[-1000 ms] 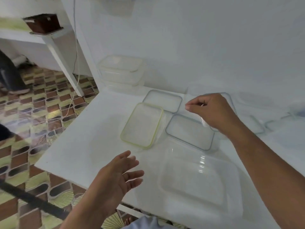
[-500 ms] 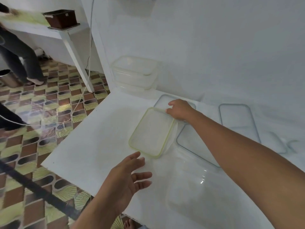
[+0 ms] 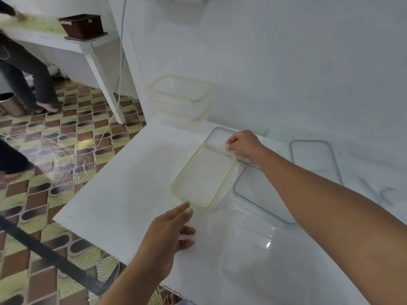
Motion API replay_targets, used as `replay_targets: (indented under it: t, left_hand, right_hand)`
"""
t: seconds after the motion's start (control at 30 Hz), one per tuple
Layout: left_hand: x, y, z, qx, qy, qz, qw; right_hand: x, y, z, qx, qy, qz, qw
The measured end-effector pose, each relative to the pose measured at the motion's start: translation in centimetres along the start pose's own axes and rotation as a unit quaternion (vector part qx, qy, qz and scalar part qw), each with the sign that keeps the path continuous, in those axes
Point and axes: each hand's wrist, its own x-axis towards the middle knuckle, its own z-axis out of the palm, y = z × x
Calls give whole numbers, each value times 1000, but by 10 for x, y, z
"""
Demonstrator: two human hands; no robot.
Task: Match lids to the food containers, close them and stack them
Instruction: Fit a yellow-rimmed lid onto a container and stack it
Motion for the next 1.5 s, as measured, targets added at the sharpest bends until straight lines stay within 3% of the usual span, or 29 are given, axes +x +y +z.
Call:
replay_targets:
  t: [0.2,0.4,0.53,0.63,0.8,0.93,1.03,1.13,1.3,1.5]
  left_hand:
    - [-9,14,-4,143,77,164,973]
    - [-22,46,-5,60,117,260,957]
    - [-22,64,1,-90,37,270,958]
    - [-25,74,8,-173,-47,242,954]
    - [-33,70,33,-142,-105,199,964]
    - [-31,61,49,-111,-176,155,966]
    - [-25,54,52,-99,-238,106,960]
    - [-17,51,48,-14,-288,76,954]
    - [-13,39,50,162,-254,71,951]
    - [-7,17,56,250,-182,88,947]
  right_hand:
    - [-24,-20,-35,125,15,-27,992]
    - [-103,-35,-95,277,36,-121,953]
    - [-166,-24,-115,373,53,-162,912]
    - [-210,-2,-122,422,80,-147,891]
    - [-271,41,-124,551,137,-77,819]
    - [-310,67,-115,504,195,-52,840]
    - [-331,86,-113,505,218,-37,834]
    - [-346,101,-113,486,213,4,847]
    - [-355,114,-103,437,195,105,872]
    - [-348,124,-82,371,190,178,891]
